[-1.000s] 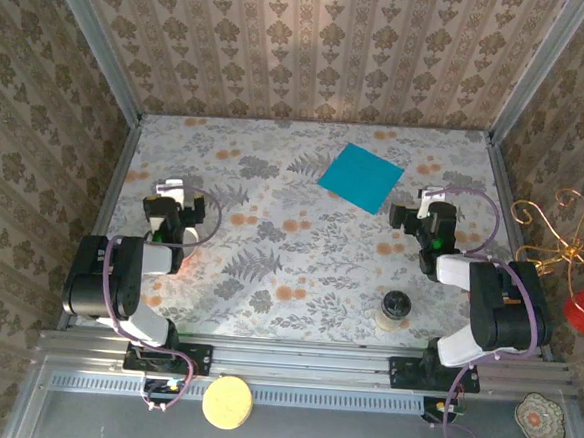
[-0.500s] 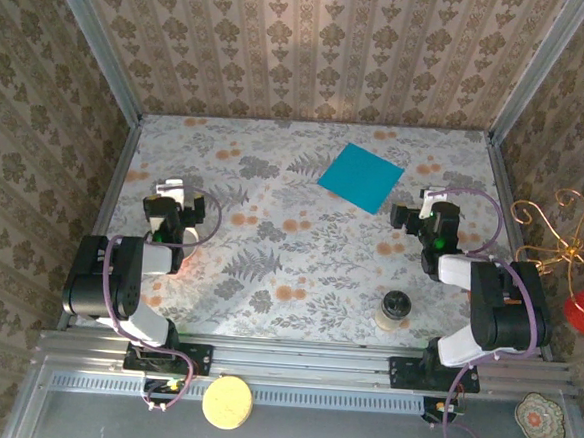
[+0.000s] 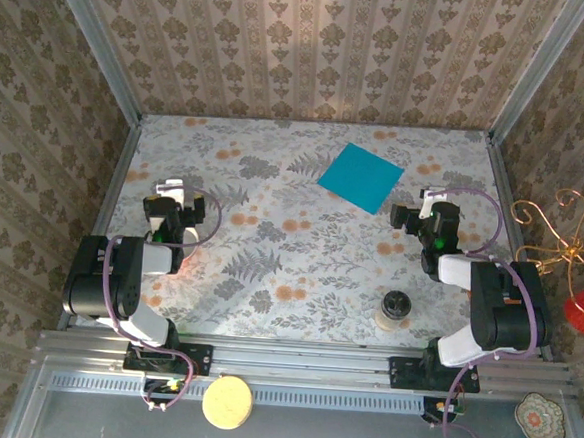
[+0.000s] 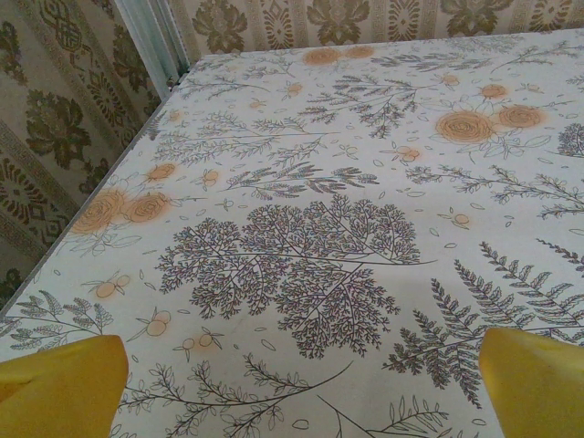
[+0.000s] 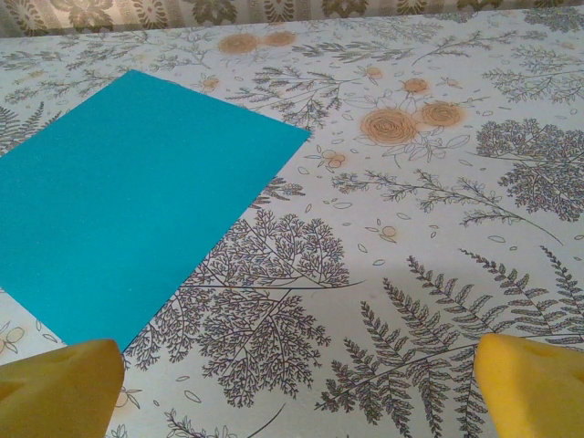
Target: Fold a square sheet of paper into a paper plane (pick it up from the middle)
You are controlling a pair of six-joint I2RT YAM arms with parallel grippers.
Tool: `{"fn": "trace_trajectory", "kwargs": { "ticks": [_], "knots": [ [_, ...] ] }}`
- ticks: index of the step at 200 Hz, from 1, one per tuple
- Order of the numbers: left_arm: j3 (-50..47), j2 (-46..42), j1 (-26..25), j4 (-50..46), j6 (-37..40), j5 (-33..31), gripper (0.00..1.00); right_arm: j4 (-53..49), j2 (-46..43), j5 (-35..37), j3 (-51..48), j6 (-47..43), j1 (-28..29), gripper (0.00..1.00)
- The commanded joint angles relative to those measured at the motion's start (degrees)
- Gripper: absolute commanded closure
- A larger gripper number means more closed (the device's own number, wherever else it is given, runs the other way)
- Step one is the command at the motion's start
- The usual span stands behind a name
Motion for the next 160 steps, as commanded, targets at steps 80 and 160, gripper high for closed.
{"fn": "trace_trajectory", "kwargs": {
  "ticks": [80, 160],
  "knots": [
    [6.9, -15.8, -2.4, -26.4, -3.0, -2.0, 0.0, -18.7, -11.2, 1.4, 8.4, -0.3, 3.6, 0.0],
    [20.8, -26.1, -3.4, -57.9, -23.5, 11.1, 0.0, -48.7, 1.6, 3.7, 34.5, 20.1, 15.4, 0.0]
  ]
}}
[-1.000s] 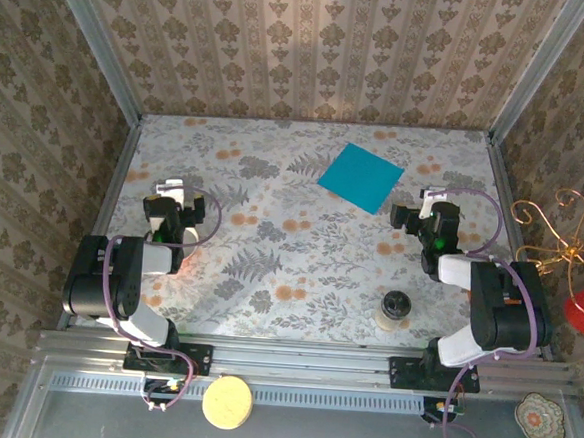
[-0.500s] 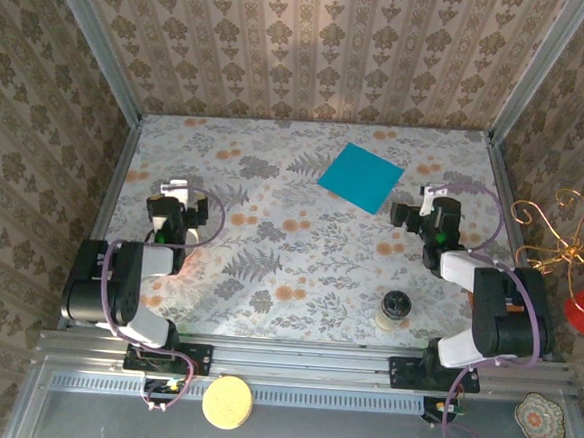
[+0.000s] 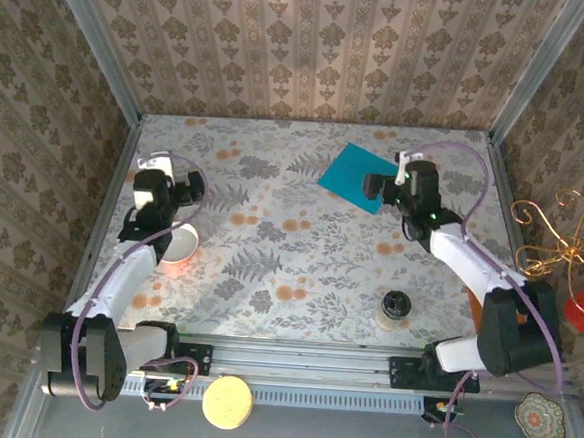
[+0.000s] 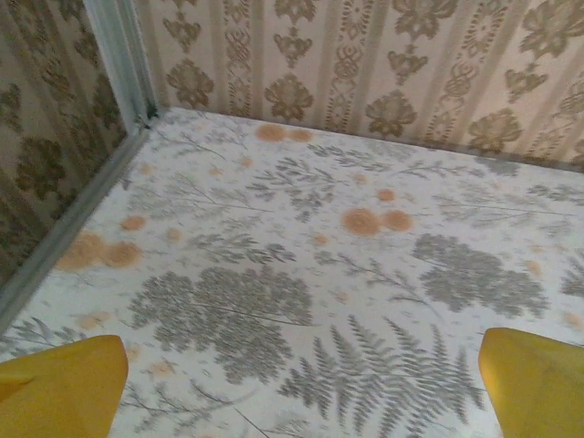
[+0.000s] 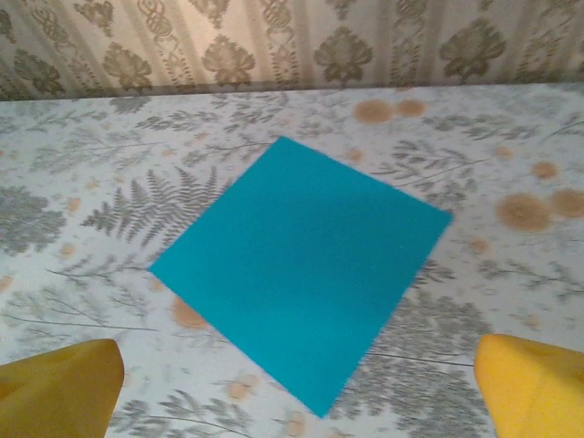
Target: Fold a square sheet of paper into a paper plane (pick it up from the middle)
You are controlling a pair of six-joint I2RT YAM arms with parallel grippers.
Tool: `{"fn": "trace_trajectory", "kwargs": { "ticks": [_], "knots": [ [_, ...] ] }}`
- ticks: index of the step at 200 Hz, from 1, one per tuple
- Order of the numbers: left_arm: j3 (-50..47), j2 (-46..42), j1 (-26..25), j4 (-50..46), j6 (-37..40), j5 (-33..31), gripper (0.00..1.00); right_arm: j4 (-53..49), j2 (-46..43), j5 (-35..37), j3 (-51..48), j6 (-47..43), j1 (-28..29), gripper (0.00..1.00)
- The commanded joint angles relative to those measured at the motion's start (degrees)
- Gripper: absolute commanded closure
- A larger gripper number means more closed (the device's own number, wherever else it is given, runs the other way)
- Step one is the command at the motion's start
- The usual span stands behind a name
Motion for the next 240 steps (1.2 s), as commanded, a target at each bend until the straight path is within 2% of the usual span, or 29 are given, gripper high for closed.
{"fn": "trace_trajectory", "kwargs": {
  "ticks": [1, 36, 59, 98, 139, 178, 185, 240],
  "knots": [
    [3.6, -0.6, -0.3, -13.3, -9.0, 7.3, 0.0, -13.3, 6.7, -0.9, 8.3, 11.0, 1.1, 0.0],
    [3.5, 0.5, -0.4, -13.9, -15.2, 14.7, 0.0, -19.9, 18.7, -9.5, 20.1, 18.8, 0.9, 0.0],
    [3.7, 2.6, -1.5, -14.0, -18.3, 19.5, 0.0, -22.9, 24.9, -12.3, 26.5, 20.9, 0.9, 0.01],
    [5.5, 8.8, -6.7, -12.8, -21.8, 22.5, 0.0, -27.2, 35.0, -14.8, 35.9, 25.2, -0.3, 0.12],
    [9.3, 18.3, -14.5, -9.1, -27.6, 25.0, 0.0, -30.9, 41.5, -13.4, 43.2, 26.2, -0.7, 0.18],
    [13.2, 26.5, -20.4, -5.8, -33.0, 25.8, 0.05, -35.4, 46.9, -12.0, 49.9, 25.9, -0.9, 0.27],
    [13.9, 27.9, -22.8, -5.5, -33.5, 26.1, 0.06, -35.9, 47.6, -11.3, 50.7, 26.0, -0.9, 0.3],
    [17.0, 34.2, -27.2, -4.3, -36.5, 27.2, 0.11, -38.2, 51.1, -10.1, 54.1, 26.1, -0.9, 0.35]
  ]
}}
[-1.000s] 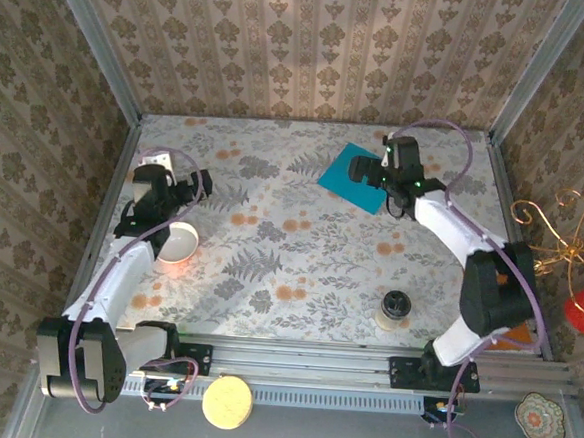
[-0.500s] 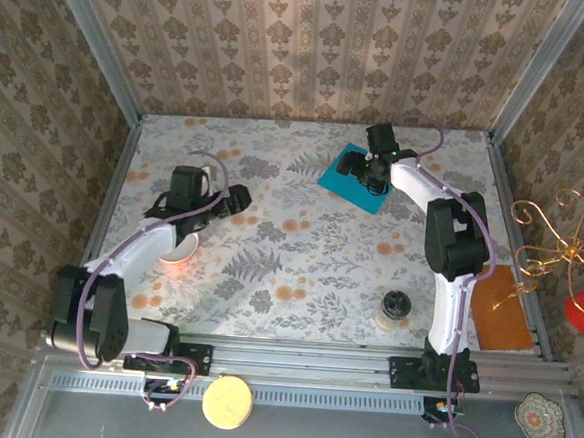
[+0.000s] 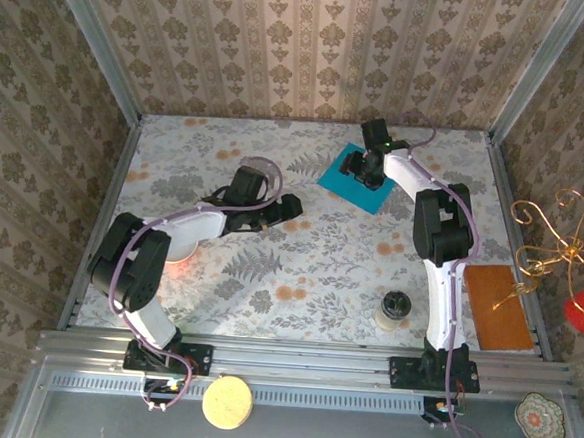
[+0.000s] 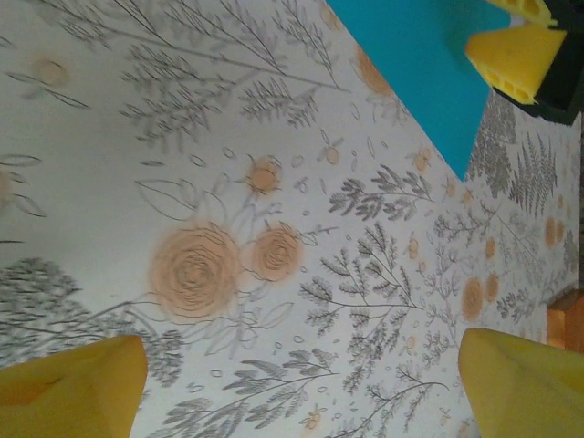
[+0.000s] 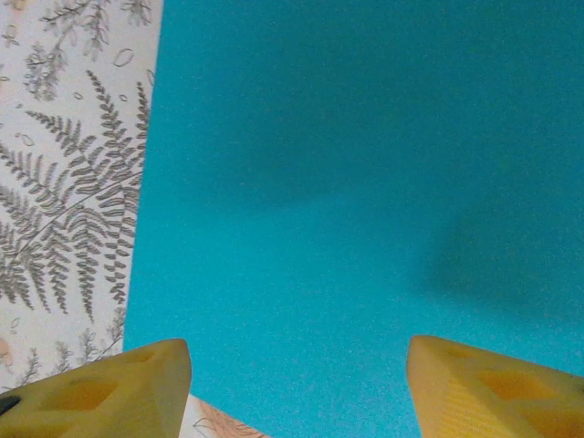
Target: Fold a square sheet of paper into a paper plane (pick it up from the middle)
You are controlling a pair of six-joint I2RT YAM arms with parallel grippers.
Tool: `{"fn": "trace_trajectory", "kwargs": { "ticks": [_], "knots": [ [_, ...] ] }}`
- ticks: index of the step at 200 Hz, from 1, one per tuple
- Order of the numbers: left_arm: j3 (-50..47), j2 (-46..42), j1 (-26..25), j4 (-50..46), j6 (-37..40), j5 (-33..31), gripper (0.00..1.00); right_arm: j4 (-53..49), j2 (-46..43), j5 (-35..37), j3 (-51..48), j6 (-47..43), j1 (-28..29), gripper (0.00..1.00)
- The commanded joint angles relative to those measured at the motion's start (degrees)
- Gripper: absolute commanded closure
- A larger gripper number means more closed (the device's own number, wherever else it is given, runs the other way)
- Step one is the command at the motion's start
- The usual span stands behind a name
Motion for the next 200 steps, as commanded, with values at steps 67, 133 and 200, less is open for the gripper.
{"fn": "trace_trajectory", "kwargs": {
  "ticks": [67, 133, 200],
  "knots": [
    [0.7, 1.6, -0.2, 1.7, -5.2, 0.3, 0.14, -7.3, 3.5, 1.4, -0.1, 0.6, 0.4, 0.4],
    [-2.0, 0.2, 3.7, 3.3, -7.0, 0.7, 0.2, -9.2, -2.8, -0.6, -11.7, 1.0, 5.9, 0.42],
    [-4.6, -4.6, 9.4, -1.8, -3.7, -0.3, 0.26, -3.7, -14.8, -9.0, -34.5, 3.0, 21.4, 0.44]
  ]
}}
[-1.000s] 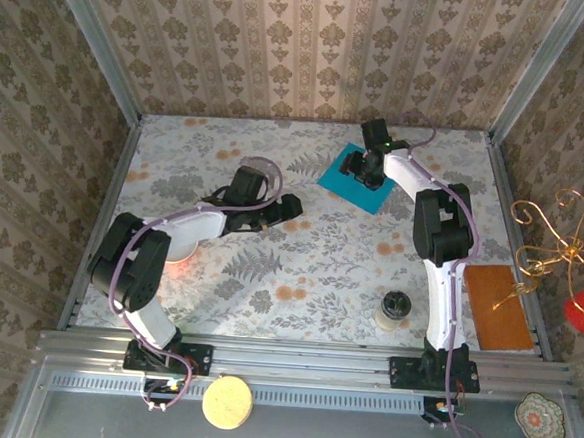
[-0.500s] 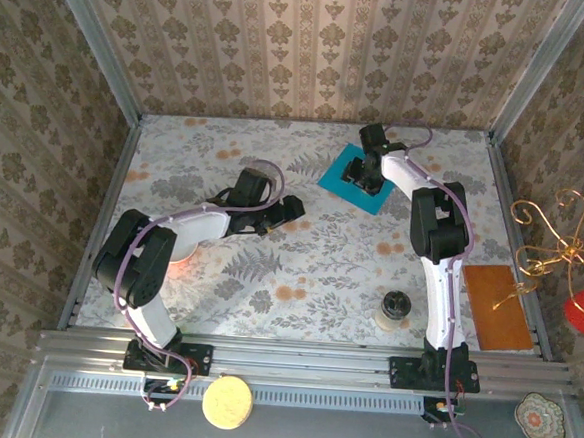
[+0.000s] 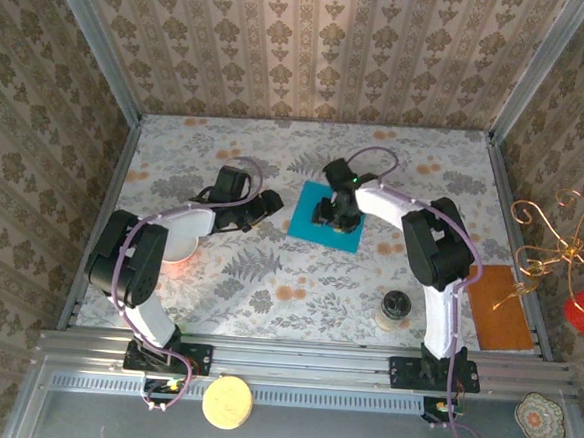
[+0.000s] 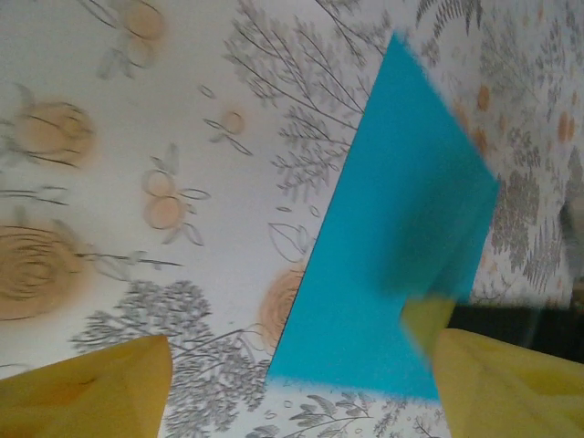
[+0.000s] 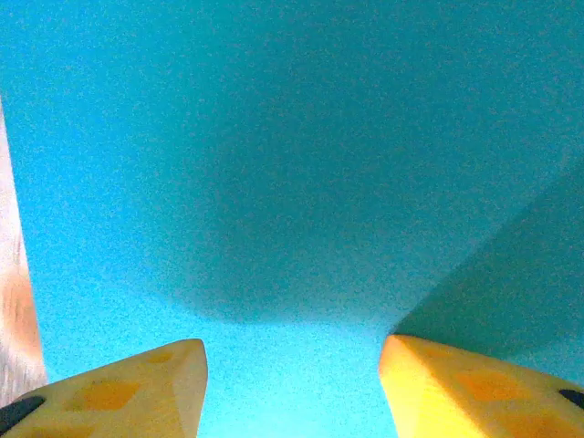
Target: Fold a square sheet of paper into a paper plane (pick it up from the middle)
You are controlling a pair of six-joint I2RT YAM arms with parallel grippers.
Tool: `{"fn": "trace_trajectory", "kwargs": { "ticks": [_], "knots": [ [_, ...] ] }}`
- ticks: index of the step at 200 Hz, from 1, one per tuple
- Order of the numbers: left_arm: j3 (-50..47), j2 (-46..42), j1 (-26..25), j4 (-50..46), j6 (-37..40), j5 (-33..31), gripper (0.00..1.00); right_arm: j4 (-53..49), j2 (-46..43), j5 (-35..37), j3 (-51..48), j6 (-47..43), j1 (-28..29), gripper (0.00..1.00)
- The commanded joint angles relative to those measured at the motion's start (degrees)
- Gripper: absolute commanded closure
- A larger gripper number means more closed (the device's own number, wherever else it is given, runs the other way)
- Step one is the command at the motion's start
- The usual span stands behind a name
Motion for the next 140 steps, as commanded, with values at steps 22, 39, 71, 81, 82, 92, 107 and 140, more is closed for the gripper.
{"fn": "trace_trajectory", "kwargs": {
  "ticks": [22, 39, 71, 81, 82, 92, 107, 140],
  "knots": [
    [-2.2, -5.5, 1.9, -5.4, 3.1, -0.7, 0.31, -2.3, -5.8, -7.5, -11.6, 2.4, 6.4, 0.45],
    [-2.7, -6.2, 1.6, -6.5, 2.9, -0.5, 0.37, -1.7, -10.4, -8.9, -10.4, 1.5, 5.2, 0.44],
    [-1.3, -6.9, -3.8, -9.7, 3.6, -0.4, 0.43, 0.4, -17.4, -7.9, -11.2, 3.4, 1.0, 0.43],
    [-0.9, -7.1, -6.1, -10.6, 3.6, -1.7, 0.42, 0.5, -18.2, -7.0, -12.3, 3.5, -0.6, 0.43],
    [-0.9, -7.1, -6.4, -10.7, 3.5, -1.8, 0.42, 0.5, -18.2, -6.9, -12.5, 3.4, -0.8, 0.43],
    [-0.8, -7.1, -8.4, -11.1, 2.7, -2.4, 0.41, 0.3, -18.4, -6.4, -13.7, 3.1, -2.6, 0.43],
    [-1.2, -6.1, -11.0, -10.0, 0.8, -2.8, 0.4, 1.0, -17.8, -7.6, -14.9, 1.4, -4.5, 0.45],
    [-1.5, -2.0, -14.3, -5.3, -3.2, -1.1, 0.38, -1.9, -15.1, -7.3, -13.8, -2.2, -4.8, 0.53]
  ]
}}
